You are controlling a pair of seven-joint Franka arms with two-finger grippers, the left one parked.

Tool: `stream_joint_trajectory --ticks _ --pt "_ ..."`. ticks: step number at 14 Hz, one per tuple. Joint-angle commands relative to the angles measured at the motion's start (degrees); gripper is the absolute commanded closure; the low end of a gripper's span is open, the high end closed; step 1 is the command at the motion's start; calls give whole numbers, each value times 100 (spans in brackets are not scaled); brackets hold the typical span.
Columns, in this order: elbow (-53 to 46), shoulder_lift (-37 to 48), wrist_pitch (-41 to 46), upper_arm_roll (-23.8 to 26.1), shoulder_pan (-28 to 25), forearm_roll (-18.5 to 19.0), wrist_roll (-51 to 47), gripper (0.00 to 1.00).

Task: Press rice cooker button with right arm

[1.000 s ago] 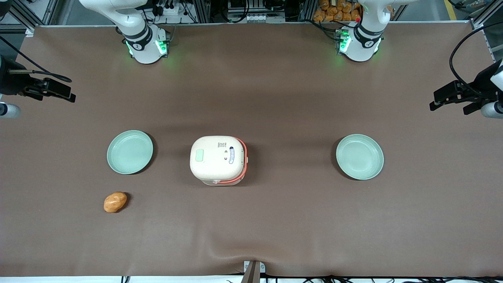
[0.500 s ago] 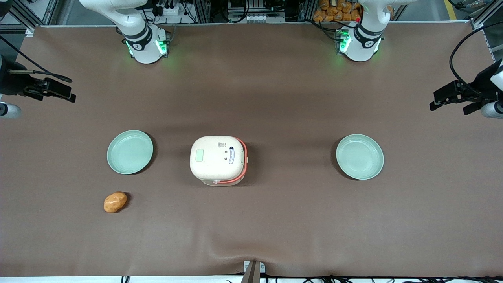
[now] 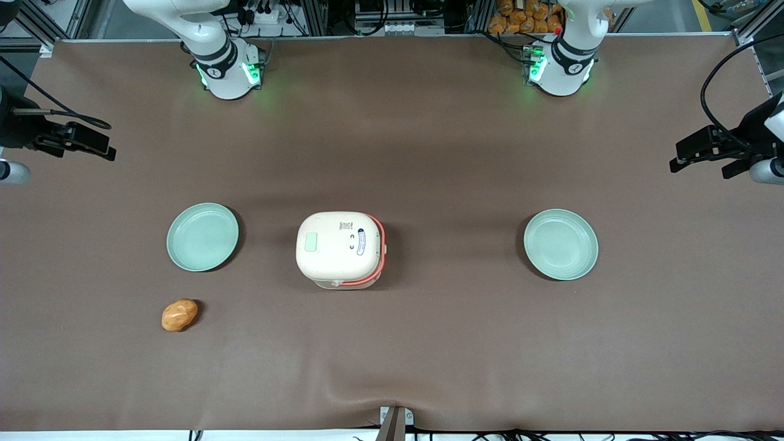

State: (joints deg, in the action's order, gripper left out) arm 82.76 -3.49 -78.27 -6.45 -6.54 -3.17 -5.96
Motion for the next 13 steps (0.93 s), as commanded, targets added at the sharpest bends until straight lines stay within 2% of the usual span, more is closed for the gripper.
stream_joint_trajectory --ticks 1,4,6,8,11,13 --pt "-103 -64 22 21 -249 97 -37 0" --pt "-103 -126 5 21 -435 10 -46 0" --pt "-103 -213 -21 21 -654 -270 -124 0" --pt "-103 -459 -257 21 -926 -569 -133 17" --pt "-103 -793 -531 21 -1260 -728 -142 55" --pt "-103 -1004 -811 21 -1524 -772 -343 74"
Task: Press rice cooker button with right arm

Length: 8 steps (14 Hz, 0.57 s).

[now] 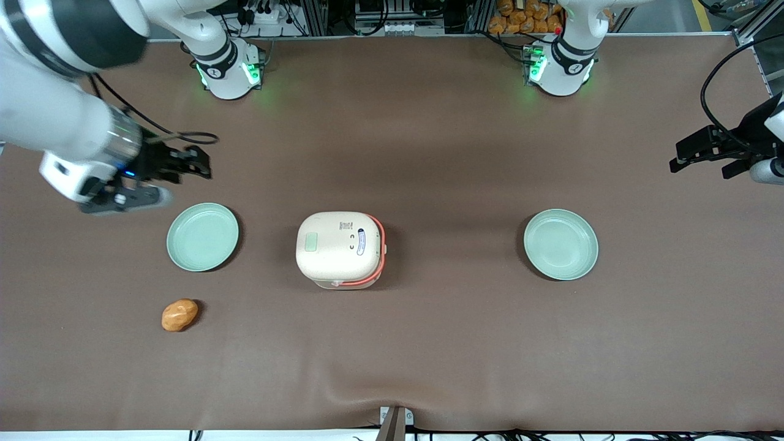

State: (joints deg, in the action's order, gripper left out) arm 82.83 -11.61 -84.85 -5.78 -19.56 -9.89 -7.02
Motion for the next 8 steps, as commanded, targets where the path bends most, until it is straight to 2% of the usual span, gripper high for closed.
stream_joint_trajectory --ticks 1,3,6,8 --pt "-109 -340 -398 -46 -336 -136 -334 79" --pt "-109 -560 -794 -46 -626 -241 -562 84" --pt "-100 -868 -1331 -54 -961 -259 -974 87" --pt "-100 -1096 -1690 -54 -997 -268 -1117 87"
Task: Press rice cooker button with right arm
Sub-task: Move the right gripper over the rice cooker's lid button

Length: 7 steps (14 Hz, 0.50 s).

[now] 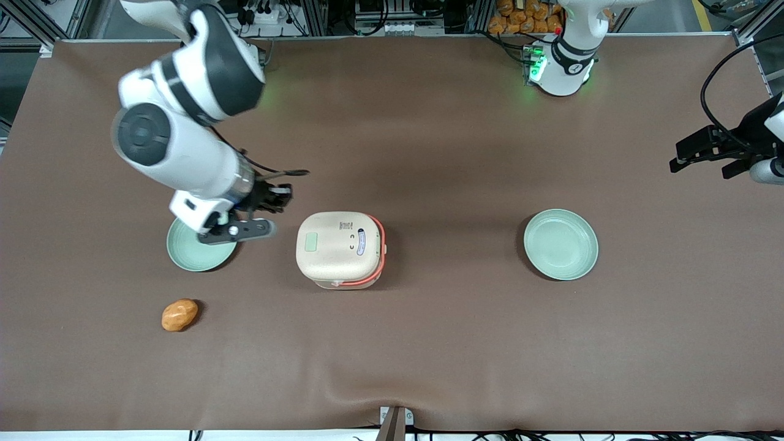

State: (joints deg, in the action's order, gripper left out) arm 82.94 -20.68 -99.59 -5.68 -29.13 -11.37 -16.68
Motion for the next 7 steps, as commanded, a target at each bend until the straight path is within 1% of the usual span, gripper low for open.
stream_joint_trajectory --ticks 1,4,7 --pt "-102 -278 -480 -65 -49 -137 -160 87" --pt "-85 -585 -894 -82 -84 -111 -81 87" --pt "-67 -832 -1097 -82 -110 -111 -64 87"
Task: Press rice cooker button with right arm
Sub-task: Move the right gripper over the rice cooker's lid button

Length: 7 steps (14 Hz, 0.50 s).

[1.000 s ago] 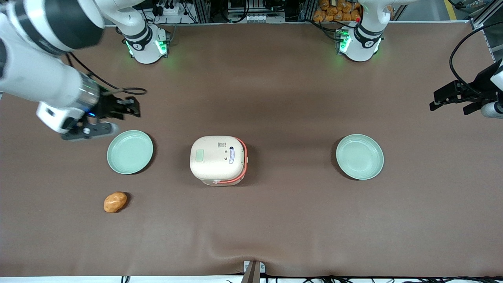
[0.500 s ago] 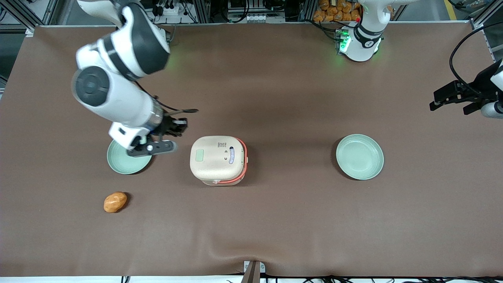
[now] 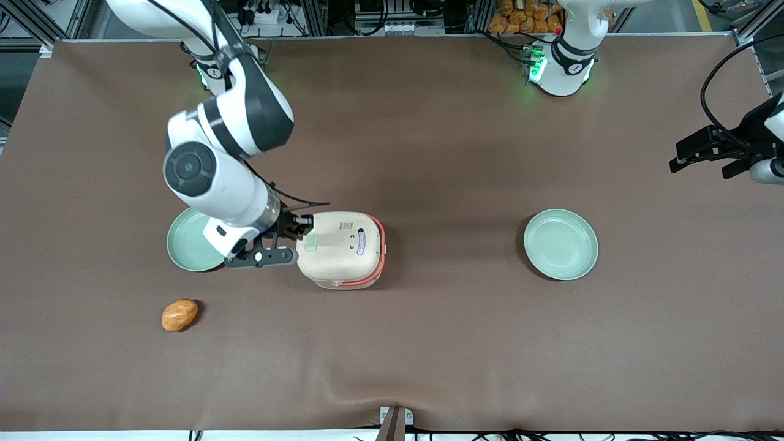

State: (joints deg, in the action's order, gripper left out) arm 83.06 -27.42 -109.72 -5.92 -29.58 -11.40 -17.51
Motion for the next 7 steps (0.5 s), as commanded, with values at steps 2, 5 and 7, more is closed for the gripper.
stream_joint_trajectory --ticks 2,5,7 --pt "-71 -281 -163 -59 -65 -109 37 87" --pt "-54 -369 -163 -59 -74 -117 28 87" --pt "-54 -387 -172 -59 -74 -135 28 87"
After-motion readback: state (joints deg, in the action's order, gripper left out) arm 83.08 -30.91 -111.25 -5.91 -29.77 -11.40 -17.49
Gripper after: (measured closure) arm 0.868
